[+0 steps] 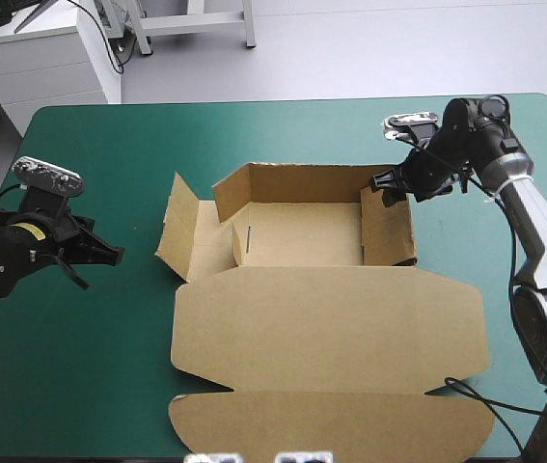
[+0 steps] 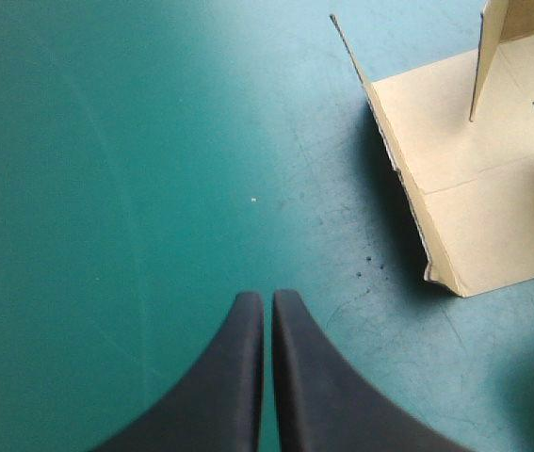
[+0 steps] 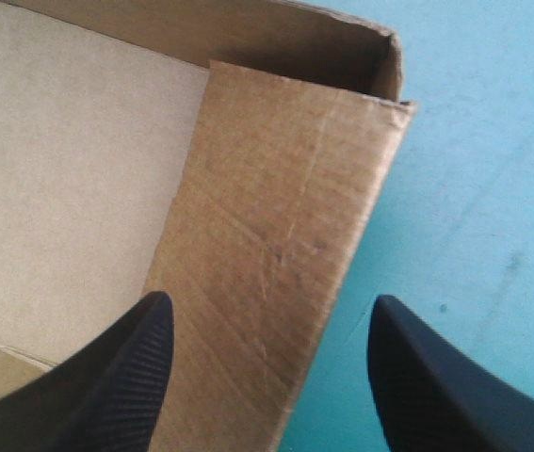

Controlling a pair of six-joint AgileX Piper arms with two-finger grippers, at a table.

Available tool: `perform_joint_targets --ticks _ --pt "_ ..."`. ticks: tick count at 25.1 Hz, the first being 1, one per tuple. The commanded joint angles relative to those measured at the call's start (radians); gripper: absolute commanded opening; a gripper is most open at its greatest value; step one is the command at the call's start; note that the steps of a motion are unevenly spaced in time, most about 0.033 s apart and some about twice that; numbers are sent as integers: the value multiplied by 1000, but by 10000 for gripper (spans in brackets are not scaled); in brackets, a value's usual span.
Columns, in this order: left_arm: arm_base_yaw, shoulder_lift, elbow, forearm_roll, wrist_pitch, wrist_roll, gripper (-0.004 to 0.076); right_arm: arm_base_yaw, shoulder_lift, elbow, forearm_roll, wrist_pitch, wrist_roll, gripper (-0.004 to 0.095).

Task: Fold the box

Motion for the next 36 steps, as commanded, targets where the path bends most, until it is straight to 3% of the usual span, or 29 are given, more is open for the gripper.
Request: perform_joint_targets --ticks 1,14,18,24,29,36 --pt "-1 -20 -26 -11 -58 -9 15 0 -58 -10 -14 17 23 577" --pt "-1 -20 -26 -22 -91 -9 15 0 -19 85 32 17 44 568" --pt "-1 -20 -26 -22 -88 -14 15 0 11 88 67 17 46 419" --pt "-1 -20 -26 -27 -91 -14 12 0 12 88 97 17 -7 -12" --pt "-1 -20 -26 36 -122 -115 12 -9 -33 88 65 17 -54 -19" --pt "16 -16 -26 263 -126 -343 12 -128 -280 88 81 17 -104 -19"
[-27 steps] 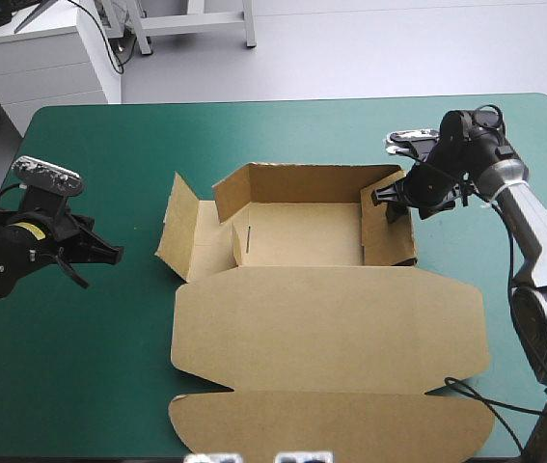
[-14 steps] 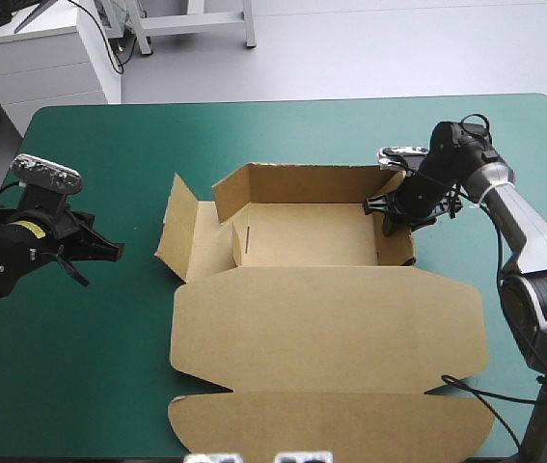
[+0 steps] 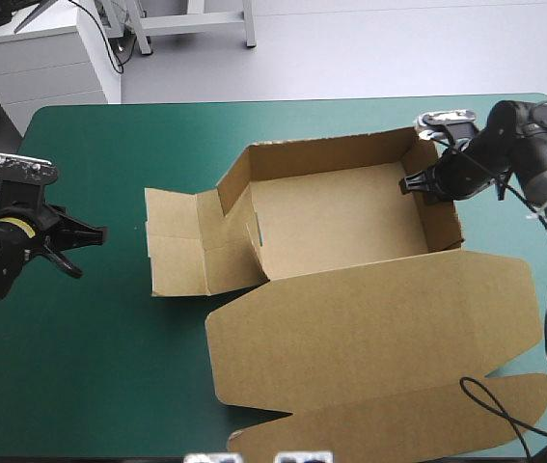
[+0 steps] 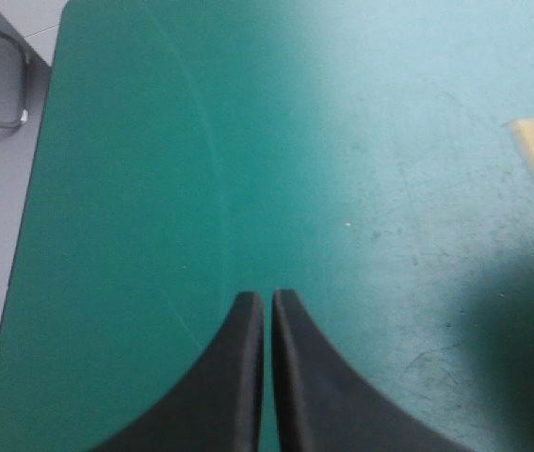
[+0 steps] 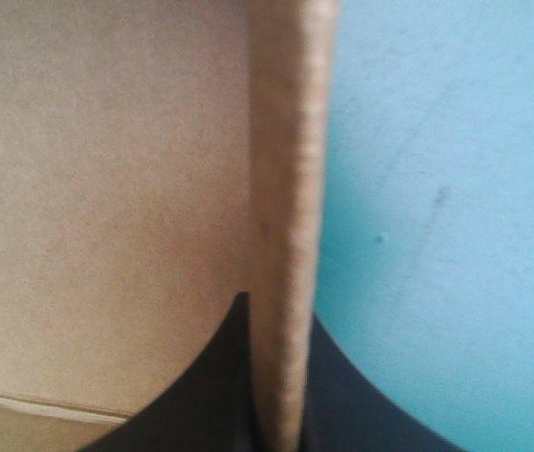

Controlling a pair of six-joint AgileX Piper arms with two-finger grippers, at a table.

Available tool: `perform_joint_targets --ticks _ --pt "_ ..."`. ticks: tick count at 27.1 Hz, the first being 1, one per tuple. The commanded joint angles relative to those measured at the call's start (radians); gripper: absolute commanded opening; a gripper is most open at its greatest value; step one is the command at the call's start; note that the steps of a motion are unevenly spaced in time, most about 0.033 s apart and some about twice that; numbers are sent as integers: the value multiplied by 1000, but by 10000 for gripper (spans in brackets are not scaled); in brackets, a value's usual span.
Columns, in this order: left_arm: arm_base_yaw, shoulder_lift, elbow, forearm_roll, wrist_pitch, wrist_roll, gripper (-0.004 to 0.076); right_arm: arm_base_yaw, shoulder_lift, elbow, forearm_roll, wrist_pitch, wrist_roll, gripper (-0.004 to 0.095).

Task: Fold the box

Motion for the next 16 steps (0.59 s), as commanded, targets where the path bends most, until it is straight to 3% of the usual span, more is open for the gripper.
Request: perform_joint_targets --ticks 1,9,16 --pt "31 -10 -26 37 -62 -53 12 -40 -153 -25 55 20 -30 -19" --pt "168 94 -22 -372 -75 223 17 -56 -257 -25 114 20 -59 -19" --pt "174 203 -22 -696 1 475 16 -56 -276 -25 117 20 -59 -19"
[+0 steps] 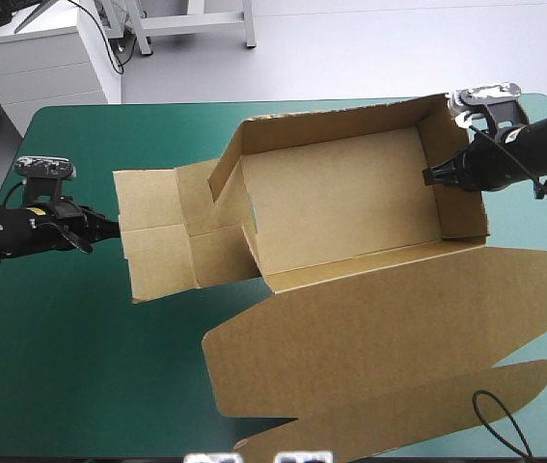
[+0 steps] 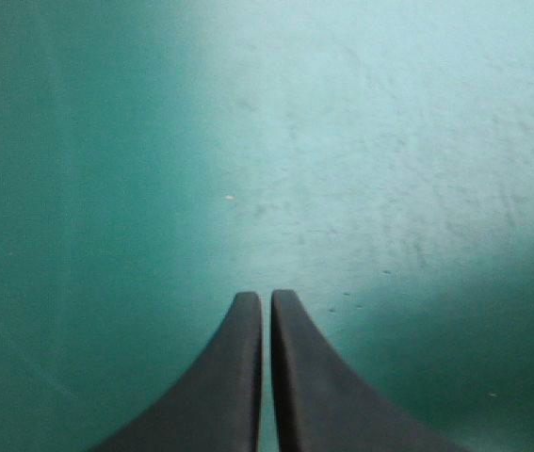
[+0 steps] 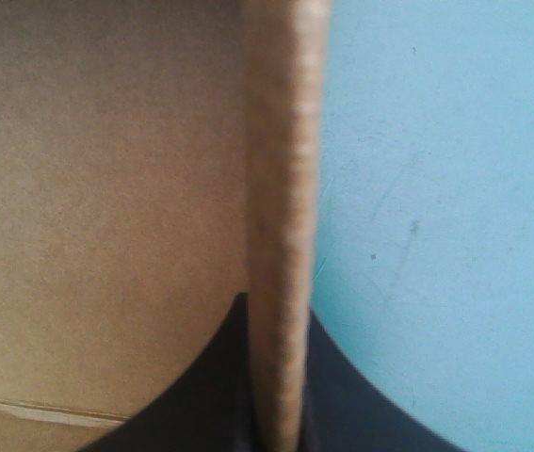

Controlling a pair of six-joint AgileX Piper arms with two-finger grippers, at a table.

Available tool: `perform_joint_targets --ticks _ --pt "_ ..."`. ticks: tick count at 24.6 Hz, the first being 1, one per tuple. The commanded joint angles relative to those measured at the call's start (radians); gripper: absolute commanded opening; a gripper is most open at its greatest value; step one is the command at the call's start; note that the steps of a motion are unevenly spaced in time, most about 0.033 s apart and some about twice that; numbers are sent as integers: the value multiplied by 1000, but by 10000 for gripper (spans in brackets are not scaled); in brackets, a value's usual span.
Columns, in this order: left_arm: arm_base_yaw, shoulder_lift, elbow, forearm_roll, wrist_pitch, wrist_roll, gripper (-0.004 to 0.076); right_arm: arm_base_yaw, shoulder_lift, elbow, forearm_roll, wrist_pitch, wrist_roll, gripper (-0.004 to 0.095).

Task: Fold the box

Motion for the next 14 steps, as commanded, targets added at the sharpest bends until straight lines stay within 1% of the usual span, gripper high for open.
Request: perform_joint_targets --ticks 1,5,10,12,14 --pt "0 26 -23 -211 1 120 16 -8 -43 -25 42 -3 -1 -19" --pt "0 76 -23 -441 97 307 16 -8 -43 -25 42 -7 -1 -19" --pt "-2 98 -19 -723 253 527 16 -8 -43 -25 38 -41 -1 -19" --pt "-8 98 -19 -842 312 565 17 -8 -43 -25 40 -55 -1 -19" --pt "-40 98 -19 -897 344 575 17 -8 -43 -25 46 -65 -1 -19"
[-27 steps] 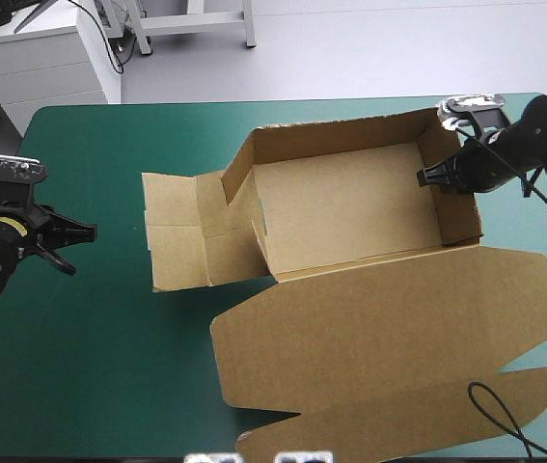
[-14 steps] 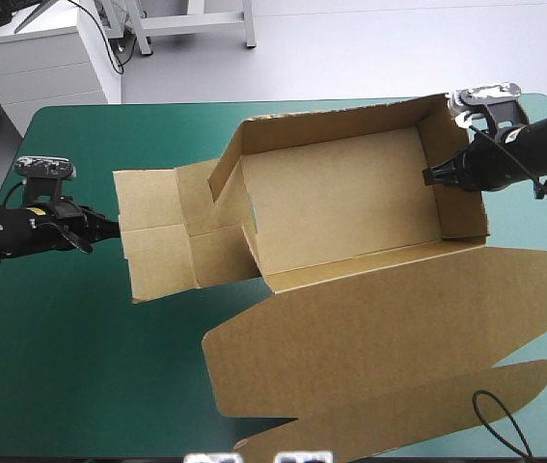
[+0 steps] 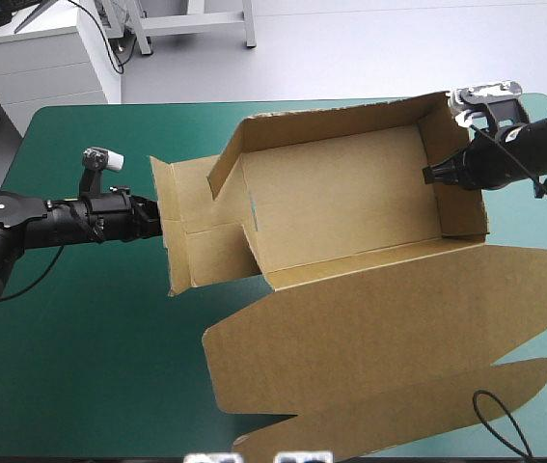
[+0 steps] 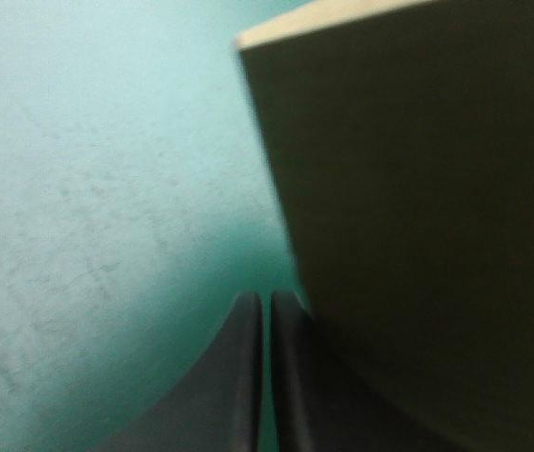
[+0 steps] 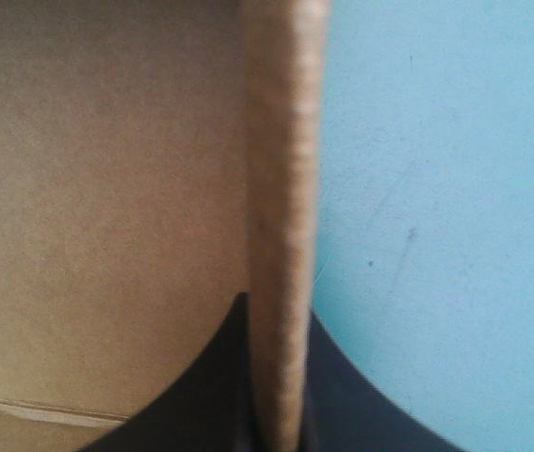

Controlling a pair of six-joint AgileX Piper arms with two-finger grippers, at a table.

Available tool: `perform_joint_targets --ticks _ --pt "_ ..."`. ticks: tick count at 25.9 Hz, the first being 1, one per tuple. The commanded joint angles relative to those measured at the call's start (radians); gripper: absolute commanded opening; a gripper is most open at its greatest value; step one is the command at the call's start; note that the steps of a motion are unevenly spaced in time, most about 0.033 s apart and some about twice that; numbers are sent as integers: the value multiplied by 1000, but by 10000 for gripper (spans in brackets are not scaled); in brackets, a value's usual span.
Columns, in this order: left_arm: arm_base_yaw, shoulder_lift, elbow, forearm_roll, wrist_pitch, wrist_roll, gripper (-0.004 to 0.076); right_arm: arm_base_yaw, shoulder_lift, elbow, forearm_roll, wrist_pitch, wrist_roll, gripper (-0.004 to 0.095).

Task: Fold the box

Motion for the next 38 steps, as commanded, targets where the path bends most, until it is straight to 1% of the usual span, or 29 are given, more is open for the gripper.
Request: perform_joint_targets --ticks 1,3,7,8,18,19,21,26,27,28,29,33,36,38 --pt "-41 -29 -23 -130 43 21 17 -8 -41 -25 46 -57 -1 -19" --pt "-72 -29 -23 -130 67 25 17 -8 -41 -25 46 -60 -1 -19" --pt "-80 -29 -23 -254 187 51 17 -8 -41 -25 7 -68 14 -19" --pt "-80 -29 -23 -278 199 51 17 -8 -41 -25 4 -72 19 -19" --pt "-152 -29 -23 -377 199 47 22 -3 -39 -25 7 -103 50 -18" --pt "-162 -29 -23 -390 199 49 38 -3 -39 -25 14 -103 50 -18" --pt "-171 -29 -23 -420 199 49 96 -3 -39 -25 17 -105 50 -18" --pt "-173 -29 -23 -496 199 54 333 -3 -38 -25 16 -113 50 -17" --pt "-173 -29 -23 -513 199 54 370 -3 -38 -25 16 -113 50 -17" --pt "-173 -29 -23 -523 199 54 390 -3 -38 -25 16 -113 50 -17" --pt "-173 -29 -23 -535 199 54 404 -3 -38 -25 16 -113 58 -17" --pt "-178 -29 -29 -527 199 54 407 -3 -38 -25 18 -119 69 -17" --pt "-199 -29 -64 -501 197 51 407 -3 -38 -25 18 -125 74 -17" --pt "-220 -29 -93 -491 178 44 410 -3 -38 -25 19 -130 76 -17"
